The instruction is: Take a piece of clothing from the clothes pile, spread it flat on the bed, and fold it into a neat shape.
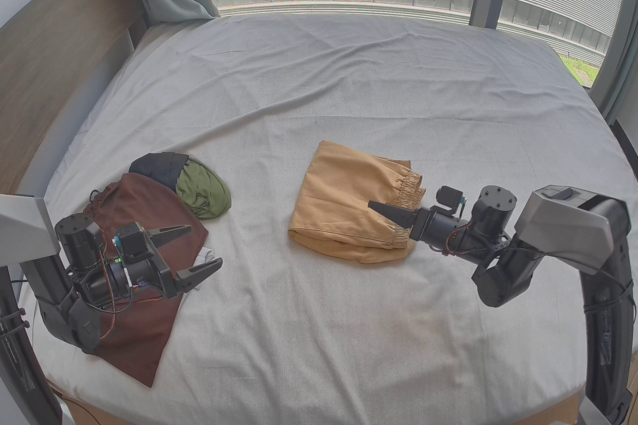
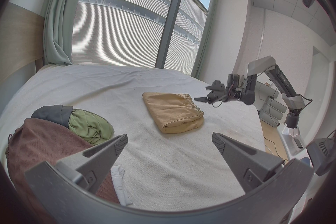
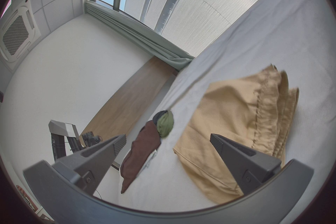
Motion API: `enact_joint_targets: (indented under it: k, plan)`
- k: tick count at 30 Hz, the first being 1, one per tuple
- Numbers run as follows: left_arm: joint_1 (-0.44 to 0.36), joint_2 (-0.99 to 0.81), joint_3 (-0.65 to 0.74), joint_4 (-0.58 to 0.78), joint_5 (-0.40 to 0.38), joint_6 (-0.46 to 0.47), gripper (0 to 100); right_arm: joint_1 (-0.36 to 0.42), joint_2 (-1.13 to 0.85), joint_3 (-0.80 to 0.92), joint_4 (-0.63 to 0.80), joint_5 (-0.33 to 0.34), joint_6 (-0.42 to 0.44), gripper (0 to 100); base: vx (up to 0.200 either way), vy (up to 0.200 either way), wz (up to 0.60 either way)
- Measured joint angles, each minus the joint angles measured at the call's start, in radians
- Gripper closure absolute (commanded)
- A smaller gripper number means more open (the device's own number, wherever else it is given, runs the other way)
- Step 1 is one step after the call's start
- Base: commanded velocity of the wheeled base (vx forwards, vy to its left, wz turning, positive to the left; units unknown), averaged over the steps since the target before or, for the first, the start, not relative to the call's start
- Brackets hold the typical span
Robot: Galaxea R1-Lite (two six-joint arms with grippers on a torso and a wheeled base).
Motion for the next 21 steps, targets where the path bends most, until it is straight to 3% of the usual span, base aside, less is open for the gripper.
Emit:
enact_joint_targets:
  k: [5,10,21]
  plan:
    - [-0.013,-0.012,0.01,0.0,-0.01,-0.002,0,0.004,-0.129,0.111,0.0,-0.002,-0.023,0,0.0,0.0,0.0]
    - [-0.046,-0.047,0.031,0.0,-0.019,-0.007,0,-0.001,-0.24,0.241,0.0,-0.017,-0.115,0,0.0,0.0,0.0]
    - [-0.139,-0.16,0.118,0.001,-0.038,0.045,0,-0.026,-0.422,0.502,0.0,-0.191,-0.414,0,0.0,0.0,0.0]
